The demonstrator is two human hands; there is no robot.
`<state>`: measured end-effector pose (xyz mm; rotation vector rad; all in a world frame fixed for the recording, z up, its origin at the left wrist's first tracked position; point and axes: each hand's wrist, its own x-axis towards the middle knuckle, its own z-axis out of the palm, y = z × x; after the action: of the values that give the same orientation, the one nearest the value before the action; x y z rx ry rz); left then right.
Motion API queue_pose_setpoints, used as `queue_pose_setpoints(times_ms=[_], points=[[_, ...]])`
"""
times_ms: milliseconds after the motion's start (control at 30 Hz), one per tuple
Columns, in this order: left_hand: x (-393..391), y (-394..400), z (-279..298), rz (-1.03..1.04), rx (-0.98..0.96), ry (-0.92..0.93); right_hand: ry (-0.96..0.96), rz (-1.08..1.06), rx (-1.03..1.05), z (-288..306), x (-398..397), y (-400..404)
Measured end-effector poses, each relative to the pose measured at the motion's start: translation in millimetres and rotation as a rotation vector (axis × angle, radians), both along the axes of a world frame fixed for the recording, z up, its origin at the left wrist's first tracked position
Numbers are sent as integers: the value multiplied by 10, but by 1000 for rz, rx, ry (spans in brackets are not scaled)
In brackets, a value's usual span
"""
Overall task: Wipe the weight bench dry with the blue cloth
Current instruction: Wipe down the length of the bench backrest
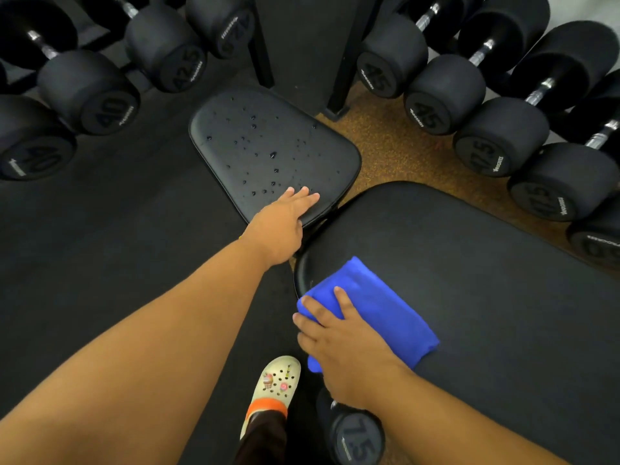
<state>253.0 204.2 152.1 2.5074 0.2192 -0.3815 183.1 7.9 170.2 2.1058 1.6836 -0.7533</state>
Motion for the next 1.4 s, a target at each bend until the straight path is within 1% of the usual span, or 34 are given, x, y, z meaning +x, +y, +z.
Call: queue_pose_setpoints(times_ms=[67, 167, 267, 367, 467, 567, 667, 700, 767, 867, 933, 967, 1033, 1067, 1133, 1200, 1233, 1300, 1333, 1367, 1400], points=[[-34, 20, 28, 89, -58, -87, 27, -78, 38, -89, 120, 200], [-33, 85, 64, 191, -72, -133, 85, -210, 100, -200, 425, 437], [-22, 214, 70, 277, -62, -150, 158, -339, 172, -238, 708, 424], [-21, 348, 47, 329, -63, -151, 153, -459, 222, -240, 926, 278], [-26, 469, 21, 345, -37, -117, 57, -601, 227, -238, 1293, 107], [-32, 582, -32, 349, 32, -69, -103, -799, 155, -270, 1719, -31], [-27, 649, -76, 403, 82, -63, -227, -965, 93, -315, 1786, 45], [-19, 654, -81, 433, 94, -72, -246, -977, 84, -323, 1695, 111], [16, 636, -94, 479, 108, -97, -226, -896, 107, -324, 1392, 240], [98, 578, -114, 475, 126, -97, -79, -659, 156, -295, 825, 319], [156, 537, -119, 443, 150, -77, 29, -514, 180, -240, 611, 279], [185, 521, -115, 428, 164, -64, 61, -474, 198, -241, 583, 228], [236, 500, -100, 412, 181, -34, 129, -488, 203, -205, 655, 144], [257, 493, -90, 404, 188, -23, 124, -531, 212, -201, 734, 107], [289, 488, -60, 383, 210, 0, -13, -684, 242, -236, 951, 45], [312, 481, -21, 368, 232, 37, -174, -846, 167, -262, 1242, 36], [324, 478, -1, 358, 241, 58, -212, -911, 129, -289, 1361, 59], [340, 482, 22, 339, 266, 89, -225, -999, 115, -335, 1534, 159], [343, 482, 30, 327, 282, 102, -221, -1045, 153, -349, 1586, 209], [345, 480, 33, 311, 298, 115, -191, -1127, 235, -353, 1614, 249], [343, 471, 29, 292, 314, 129, -120, -1243, 364, -335, 1632, 280]])
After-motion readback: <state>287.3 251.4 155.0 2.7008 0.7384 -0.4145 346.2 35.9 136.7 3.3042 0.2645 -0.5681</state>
